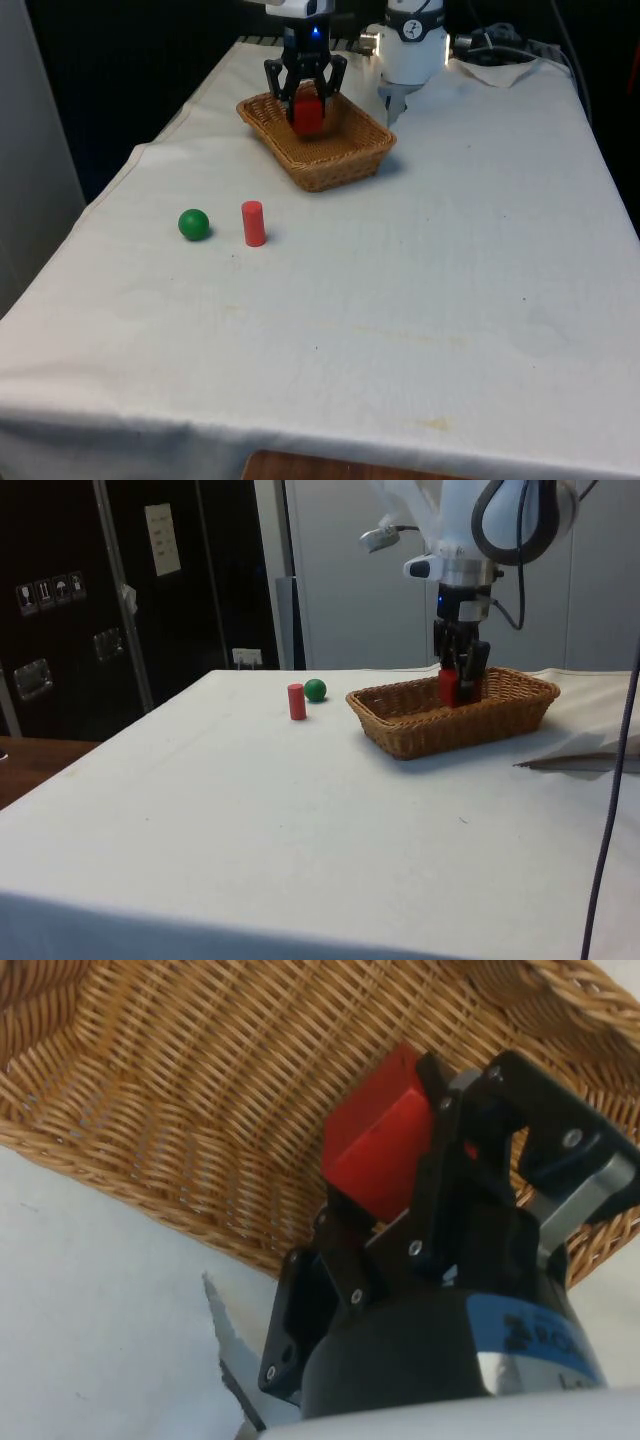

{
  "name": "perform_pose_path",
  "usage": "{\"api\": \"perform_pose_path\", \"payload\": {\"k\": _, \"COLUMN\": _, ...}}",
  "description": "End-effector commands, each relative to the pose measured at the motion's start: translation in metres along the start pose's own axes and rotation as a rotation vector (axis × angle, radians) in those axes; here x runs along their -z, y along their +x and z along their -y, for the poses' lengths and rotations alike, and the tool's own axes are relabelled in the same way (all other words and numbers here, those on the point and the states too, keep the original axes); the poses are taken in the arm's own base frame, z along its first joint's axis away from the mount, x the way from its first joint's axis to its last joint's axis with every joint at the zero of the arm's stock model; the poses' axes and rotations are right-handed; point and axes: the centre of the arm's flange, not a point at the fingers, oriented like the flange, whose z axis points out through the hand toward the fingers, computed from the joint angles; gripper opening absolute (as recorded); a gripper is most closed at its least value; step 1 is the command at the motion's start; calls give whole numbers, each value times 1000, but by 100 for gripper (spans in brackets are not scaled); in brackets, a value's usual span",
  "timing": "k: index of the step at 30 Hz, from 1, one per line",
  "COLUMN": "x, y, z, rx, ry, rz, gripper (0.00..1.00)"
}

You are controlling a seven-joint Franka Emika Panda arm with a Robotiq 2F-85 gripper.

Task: Pick up the object to the left of the cylinder and place it into the basket.

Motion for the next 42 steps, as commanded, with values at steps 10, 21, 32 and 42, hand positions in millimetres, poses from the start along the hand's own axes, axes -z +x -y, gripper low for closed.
{"api": "perform_pose_path", "payload": {"k": 10, "x": 0, "y": 0, "z": 0, "rx": 1, "ry": 0, "rz": -1, "gripper": 96}}
{"api": "perform_pose_path", "payload": {"k": 21, "x": 0, "y": 1, "z": 0, "rx": 3, "ry": -1, "rz": -1, "gripper": 100}}
{"api": "perform_pose_path", "payload": {"k": 32, "x": 18, "y": 36, "z": -10, "rx": 1, "ry": -15, "rz": -21, "gripper": 100}}
{"api": "perform_pose_path", "payload": {"k": 42, "x": 35, "y": 65, "z": -19, "rx": -1, "ry": -25, "rz": -24, "gripper": 100}}
